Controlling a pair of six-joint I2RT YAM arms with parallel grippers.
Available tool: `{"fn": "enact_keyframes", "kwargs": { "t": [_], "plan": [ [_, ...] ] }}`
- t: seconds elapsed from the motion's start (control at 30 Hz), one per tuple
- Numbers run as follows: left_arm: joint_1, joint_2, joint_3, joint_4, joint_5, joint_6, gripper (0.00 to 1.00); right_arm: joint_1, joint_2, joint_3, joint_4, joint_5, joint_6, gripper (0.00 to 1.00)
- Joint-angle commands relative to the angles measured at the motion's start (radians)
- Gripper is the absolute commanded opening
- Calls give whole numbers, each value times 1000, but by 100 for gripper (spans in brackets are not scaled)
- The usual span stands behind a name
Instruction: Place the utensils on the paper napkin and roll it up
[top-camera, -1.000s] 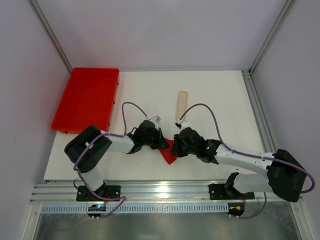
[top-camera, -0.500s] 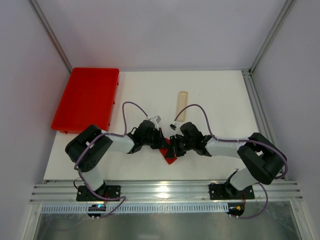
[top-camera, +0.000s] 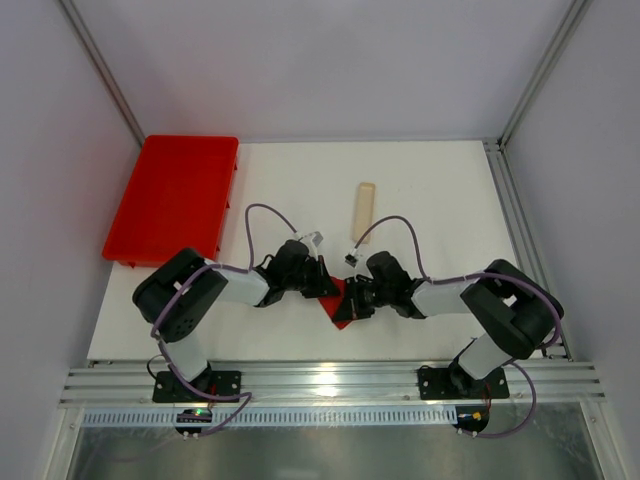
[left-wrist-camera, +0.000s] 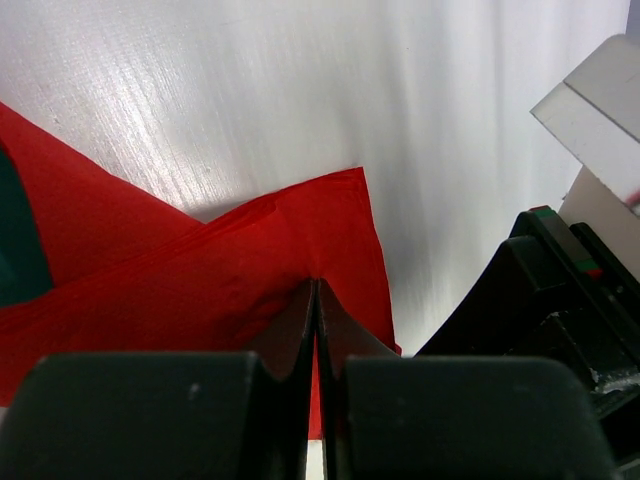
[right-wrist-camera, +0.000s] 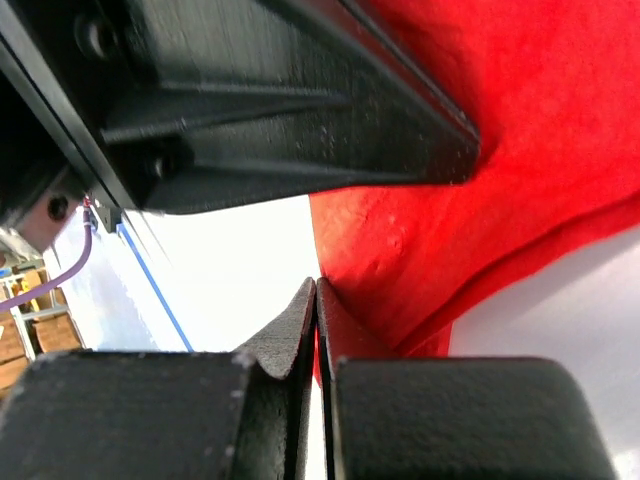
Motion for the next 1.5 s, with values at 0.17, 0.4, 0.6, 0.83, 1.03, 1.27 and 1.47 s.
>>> {"fn": "enact_keyframes", "kwargs": {
  "t": [0.17,0.4,0.6,0.83,1.03,1.27,1.47],
  "plan": [
    [15,46,-41,-114,-35,54,0,0,-44,-92,82,19,45,4],
    [15,59,-36,-109,-32,52,0,0,-57,-141,101,56,67,4],
    [17,65,-35,-106,-29,51,0,0,-91,-181,78,109,85,4],
    [16,62,-33,-106,-25,49,0,12,-344,-175,-158,246,79,4],
    [17,53,-33,-105,-19,51,0,11,-585,-129,-388,387,59,21],
    [16,50,-38,-98,-6,46,0,-11,-458,-30,-390,406,-13,52],
    [17,44,-33,-102,7,47,0,-17,-274,46,-326,368,-67,57]
  ]
}}
